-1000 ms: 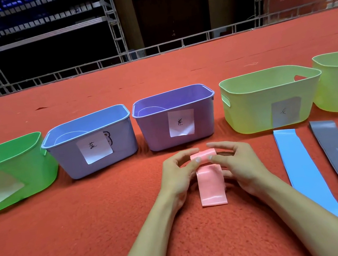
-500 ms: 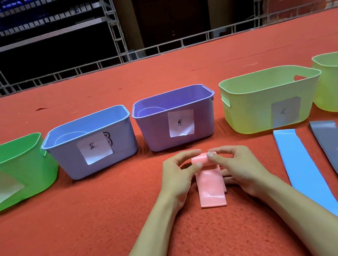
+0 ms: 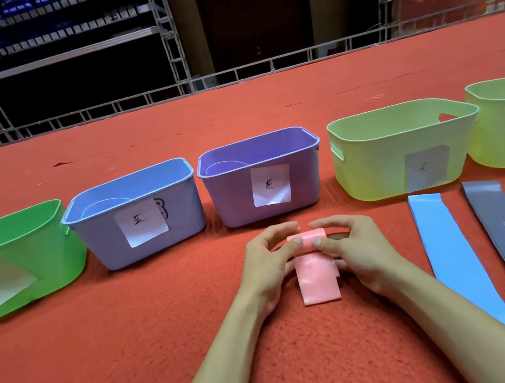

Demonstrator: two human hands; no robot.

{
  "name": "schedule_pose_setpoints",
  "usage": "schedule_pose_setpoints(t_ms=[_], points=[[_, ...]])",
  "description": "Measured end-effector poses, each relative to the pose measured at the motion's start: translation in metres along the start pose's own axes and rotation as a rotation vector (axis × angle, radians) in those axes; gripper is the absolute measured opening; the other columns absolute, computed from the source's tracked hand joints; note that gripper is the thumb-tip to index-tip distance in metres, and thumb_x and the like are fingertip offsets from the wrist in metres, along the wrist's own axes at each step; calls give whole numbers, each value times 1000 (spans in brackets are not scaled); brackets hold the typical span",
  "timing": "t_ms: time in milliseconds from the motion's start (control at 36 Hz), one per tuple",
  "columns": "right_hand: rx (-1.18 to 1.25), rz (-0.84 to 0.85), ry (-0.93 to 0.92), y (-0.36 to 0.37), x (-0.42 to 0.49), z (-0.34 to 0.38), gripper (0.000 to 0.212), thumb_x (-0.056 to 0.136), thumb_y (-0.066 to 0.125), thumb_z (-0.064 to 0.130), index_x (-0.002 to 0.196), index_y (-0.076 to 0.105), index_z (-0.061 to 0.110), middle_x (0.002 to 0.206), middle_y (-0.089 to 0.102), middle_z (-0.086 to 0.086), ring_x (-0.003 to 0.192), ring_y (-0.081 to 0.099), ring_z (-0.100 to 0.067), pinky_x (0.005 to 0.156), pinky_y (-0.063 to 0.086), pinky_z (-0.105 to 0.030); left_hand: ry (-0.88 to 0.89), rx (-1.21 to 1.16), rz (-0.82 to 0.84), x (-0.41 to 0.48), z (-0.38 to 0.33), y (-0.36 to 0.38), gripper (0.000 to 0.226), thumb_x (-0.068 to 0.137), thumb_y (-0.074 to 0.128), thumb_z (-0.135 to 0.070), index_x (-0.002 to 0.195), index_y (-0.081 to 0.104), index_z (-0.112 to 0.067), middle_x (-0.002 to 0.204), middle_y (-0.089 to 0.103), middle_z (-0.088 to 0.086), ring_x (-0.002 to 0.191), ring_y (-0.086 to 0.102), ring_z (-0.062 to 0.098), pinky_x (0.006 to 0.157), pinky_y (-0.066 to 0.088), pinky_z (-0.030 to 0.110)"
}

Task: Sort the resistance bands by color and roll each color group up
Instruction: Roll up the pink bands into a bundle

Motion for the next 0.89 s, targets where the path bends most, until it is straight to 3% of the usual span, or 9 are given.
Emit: schedule_pose_setpoints(t_ms=[56,167,278,417,528,778,889], points=[[-6,4,-13,0,0,0,24,83,66,-4,98,68,15,87,72,-17,72,67,-24,71,55,-48,-6,11,-3,1,1,0,20,90,61,-1,106,66,-11,107,67,2,91,65,13,78,55,28],[-20,2,-28,-1,1,0,25,83,67,-5,96,69,16,86,73,-17,72,66,-24,72,54,-49,-39,18,-21,3,6,-1,14,92,61,-8,104,66,-14,105,66,8,94,64,18,87,54,37],[-32,3,-36,-2,2,0,30,82,65,-8,97,70,17,88,73,-18,76,67,-27,74,55,-53,-53,26,-16,4,10,-2,13,93,61,-11,105,66,-12,99,69,7,90,66,18,83,54,33],[-37,7,-29,-1,1,0,32,84,62,-10,99,69,17,90,73,-16,77,68,-25,72,55,-49,-52,33,3,4,11,-2,15,93,61,-11,106,66,-6,99,70,11,90,68,23,85,55,36],[-41,3,-38,-2,1,0,35,83,60,-13,99,69,16,89,73,-16,75,67,-22,70,54,-43,-50,51,14,3,11,-2,18,92,63,-12,108,65,-4,99,71,12,90,69,23,79,57,33],[35,22,-5,2,2,-1,45,80,58,-21,101,66,17,89,74,-12,79,69,-23,77,55,-44,-14,39,14,3,6,-4,19,88,65,-1,106,67,-7,98,69,9,83,68,17,68,55,26],[68,16,30,1,1,0,44,78,59,-20,106,64,13,92,73,-17,80,70,-25,75,56,-42,8,55,9,2,4,-5,20,85,67,1,100,69,-13,100,70,8,88,67,19,81,55,36]])
Point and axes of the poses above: each hand's wrist, its own x-axis towards the middle knuckle, its own y-axis out of the palm, z = x × y, the point moved 5 cm from there along x, towards the middle knuckle
